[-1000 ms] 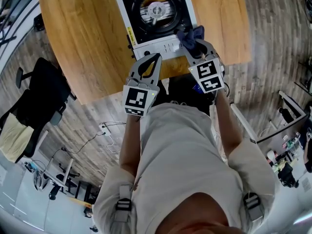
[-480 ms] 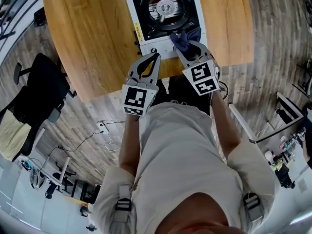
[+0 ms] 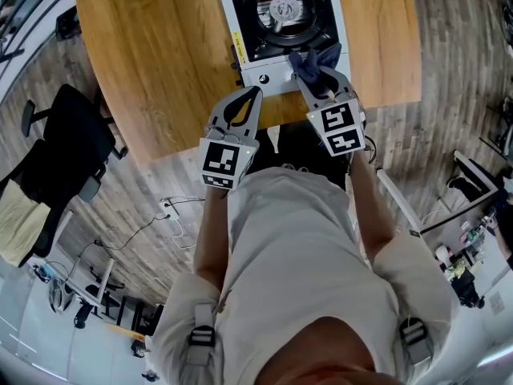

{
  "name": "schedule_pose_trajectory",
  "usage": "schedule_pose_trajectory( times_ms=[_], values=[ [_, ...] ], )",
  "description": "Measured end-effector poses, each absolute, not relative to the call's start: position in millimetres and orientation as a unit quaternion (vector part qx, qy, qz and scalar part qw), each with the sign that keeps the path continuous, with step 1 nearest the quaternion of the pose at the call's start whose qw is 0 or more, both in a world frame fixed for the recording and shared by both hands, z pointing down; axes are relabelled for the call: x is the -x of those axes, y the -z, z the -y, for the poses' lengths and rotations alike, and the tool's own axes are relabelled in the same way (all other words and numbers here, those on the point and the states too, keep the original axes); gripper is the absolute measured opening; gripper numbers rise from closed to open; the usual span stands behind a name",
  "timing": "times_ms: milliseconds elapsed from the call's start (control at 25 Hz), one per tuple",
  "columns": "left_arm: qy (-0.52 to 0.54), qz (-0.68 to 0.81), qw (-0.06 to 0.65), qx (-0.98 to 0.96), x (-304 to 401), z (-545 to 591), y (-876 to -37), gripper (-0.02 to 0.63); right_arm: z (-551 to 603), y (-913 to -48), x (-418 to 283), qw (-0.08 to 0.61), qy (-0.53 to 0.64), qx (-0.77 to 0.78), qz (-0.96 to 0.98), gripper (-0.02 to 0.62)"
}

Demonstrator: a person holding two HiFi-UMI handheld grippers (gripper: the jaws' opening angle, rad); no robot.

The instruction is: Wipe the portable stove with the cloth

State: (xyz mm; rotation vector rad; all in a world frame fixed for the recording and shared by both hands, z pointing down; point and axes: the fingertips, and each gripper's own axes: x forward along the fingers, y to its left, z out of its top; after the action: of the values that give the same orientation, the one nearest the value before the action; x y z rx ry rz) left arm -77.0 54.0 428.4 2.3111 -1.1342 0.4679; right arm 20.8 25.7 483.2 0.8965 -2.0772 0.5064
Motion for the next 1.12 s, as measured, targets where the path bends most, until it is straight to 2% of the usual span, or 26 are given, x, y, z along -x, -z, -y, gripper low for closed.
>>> schedule_pose_trajectory(
  times_ms=[640,1120],
  values=[
    [-0.176,0.392,0.247,-0.869,80,-54,-428,0.02,-28,-485,-65,0.395,-0.226,-0.468,0.758,0.132],
    [-0.173,0.388,0.249,-0.87,86,-56,-428,0.02,-39,-487,-23,0.405,-0.219,-0.418,0.784,0.132]
  ],
)
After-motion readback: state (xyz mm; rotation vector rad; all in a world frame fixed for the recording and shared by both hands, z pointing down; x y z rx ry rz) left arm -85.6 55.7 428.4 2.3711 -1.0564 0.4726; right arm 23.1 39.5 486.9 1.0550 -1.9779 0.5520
